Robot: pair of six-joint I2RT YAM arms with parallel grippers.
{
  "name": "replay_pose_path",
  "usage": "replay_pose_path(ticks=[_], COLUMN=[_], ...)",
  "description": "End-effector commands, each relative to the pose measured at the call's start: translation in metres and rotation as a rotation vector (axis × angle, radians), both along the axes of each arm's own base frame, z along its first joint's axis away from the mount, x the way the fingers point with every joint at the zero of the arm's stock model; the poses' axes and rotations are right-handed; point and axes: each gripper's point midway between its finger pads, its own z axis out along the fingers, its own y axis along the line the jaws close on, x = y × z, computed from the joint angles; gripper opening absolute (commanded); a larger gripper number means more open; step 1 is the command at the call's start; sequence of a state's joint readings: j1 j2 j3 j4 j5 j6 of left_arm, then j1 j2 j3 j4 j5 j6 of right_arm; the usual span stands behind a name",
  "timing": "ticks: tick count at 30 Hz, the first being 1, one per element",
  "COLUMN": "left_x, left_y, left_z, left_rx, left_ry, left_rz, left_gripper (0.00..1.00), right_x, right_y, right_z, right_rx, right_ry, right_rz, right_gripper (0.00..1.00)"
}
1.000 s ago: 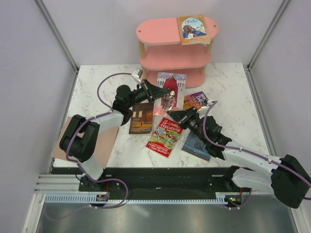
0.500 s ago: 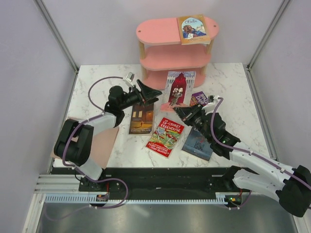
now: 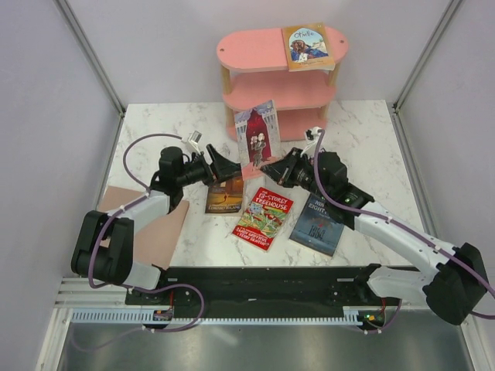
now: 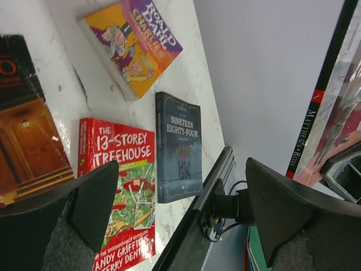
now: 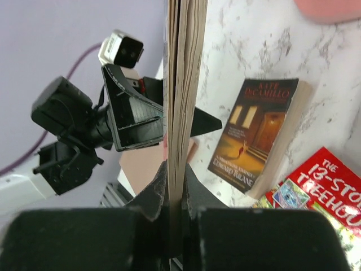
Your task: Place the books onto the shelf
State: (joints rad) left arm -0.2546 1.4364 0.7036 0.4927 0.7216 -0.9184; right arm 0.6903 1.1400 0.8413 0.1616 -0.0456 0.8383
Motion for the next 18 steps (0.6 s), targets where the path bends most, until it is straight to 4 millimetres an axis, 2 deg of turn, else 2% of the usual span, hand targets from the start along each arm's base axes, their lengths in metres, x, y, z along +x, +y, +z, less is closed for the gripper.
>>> replay_pose_path(ticks=[1,7,10,12,16,17,18], left_x=[-0.018,-0.029,-0.036,-0.042,-0.051,-0.052,-0.053], left_y=[0.001,0.004,0.006,0.006,0.005,0.005,0.004], left_z=[-0.011,-0.036,-0.049,-0.058,-0.068,-0.070,-0.071], left_rx=[0.052,0.074,0.085,0.085,0.075,0.075,0.074], left_ry=[-0.035,0.013,0.037,0.048,0.071,0.073,0.077], left_rz=[-0.074,-0.083,-0.088,-0.102,-0.127,-0.133,-0.146], left_gripper=[1.00,1.00,1.00,1.00,1.00,1.00,1.00], right_x=[-0.002,0.014,0.021,0.029,0.055,0.068,0.073], right_y=[0.016,0.008,0.004,-0.001,-0.015,-0.028,-0.032], right_z=[0.033,0.053,0.067,0.085,0.116,0.122,0.125], right_rx=[-0.010,-0.009,-0.007,-0.005,0.022,0.026,0.030], right_ry=[-0.098,-0.133,-0.154,-0.184,-0.194,-0.194,-0.179], right_rz=[0.154,0.129,0.120,0.112,0.081,0.056,0.063], right_gripper=[0.00,0.00,0.00,0.00,0.00,0.00,0.00])
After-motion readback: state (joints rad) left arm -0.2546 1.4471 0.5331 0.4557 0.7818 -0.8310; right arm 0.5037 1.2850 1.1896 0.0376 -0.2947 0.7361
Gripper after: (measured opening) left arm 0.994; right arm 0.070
